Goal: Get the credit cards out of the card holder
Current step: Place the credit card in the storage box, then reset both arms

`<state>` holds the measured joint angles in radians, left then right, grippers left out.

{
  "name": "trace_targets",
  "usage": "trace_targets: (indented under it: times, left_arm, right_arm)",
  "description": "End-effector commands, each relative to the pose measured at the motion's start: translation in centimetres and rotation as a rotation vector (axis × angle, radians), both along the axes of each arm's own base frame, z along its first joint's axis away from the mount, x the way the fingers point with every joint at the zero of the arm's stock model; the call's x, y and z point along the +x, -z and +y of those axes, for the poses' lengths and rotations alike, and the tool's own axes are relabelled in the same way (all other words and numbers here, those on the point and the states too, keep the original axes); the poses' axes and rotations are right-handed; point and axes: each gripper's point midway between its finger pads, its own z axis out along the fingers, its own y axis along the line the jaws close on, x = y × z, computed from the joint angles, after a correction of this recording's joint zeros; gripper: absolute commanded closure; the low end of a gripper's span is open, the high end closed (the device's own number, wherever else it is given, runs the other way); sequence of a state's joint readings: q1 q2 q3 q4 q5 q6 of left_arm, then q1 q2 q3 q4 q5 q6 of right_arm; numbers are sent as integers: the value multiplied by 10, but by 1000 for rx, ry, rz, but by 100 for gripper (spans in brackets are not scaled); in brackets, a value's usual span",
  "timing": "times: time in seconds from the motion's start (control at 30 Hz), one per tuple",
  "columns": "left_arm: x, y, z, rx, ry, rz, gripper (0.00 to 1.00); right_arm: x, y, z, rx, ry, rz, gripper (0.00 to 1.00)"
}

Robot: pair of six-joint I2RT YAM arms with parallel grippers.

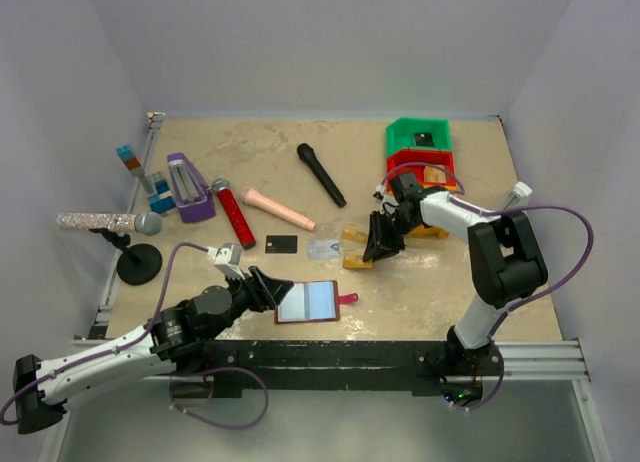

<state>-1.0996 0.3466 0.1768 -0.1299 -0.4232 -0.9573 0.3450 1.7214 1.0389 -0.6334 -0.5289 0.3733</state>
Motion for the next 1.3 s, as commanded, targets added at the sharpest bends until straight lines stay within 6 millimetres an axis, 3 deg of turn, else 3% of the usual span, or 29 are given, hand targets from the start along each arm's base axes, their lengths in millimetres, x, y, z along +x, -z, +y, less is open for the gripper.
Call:
trace_targets:
  times: [0.0,0.3,0.43,0.53,0.7,0.8,0.97,1.27]
  left_arm:
    - [-1,2,-1,2,11,-4,40]
    - [-1,4,1,17,5,1,38]
    - [0,8,9,55,-20,16,34]
    - [3,9,21,97,-75,36,30]
    - [6,14,46,218,-173,96,18]
    - [7,12,65,273,-251,128,8]
    - [7,4,87,288,-328,134,5]
    - [6,-7,103,302,-397,153,5]
  right_arm:
    - [13,-8,-6,-25,19,-46,71]
    - [17,-20,-30,-118,85,-111,66]
    - [14,-43,-42,-152,112,-232,63]
    - [1,-68,-40,-117,92,-374,63]
    - [-36,-89,-20,-172,-69,-642,62]
    - [-55,-98,-10,-120,-91,-736,62]
    - [-66,-110,-10,-30,-61,-825,62]
    - [-69,-116,-9,-5,-76,-849,62]
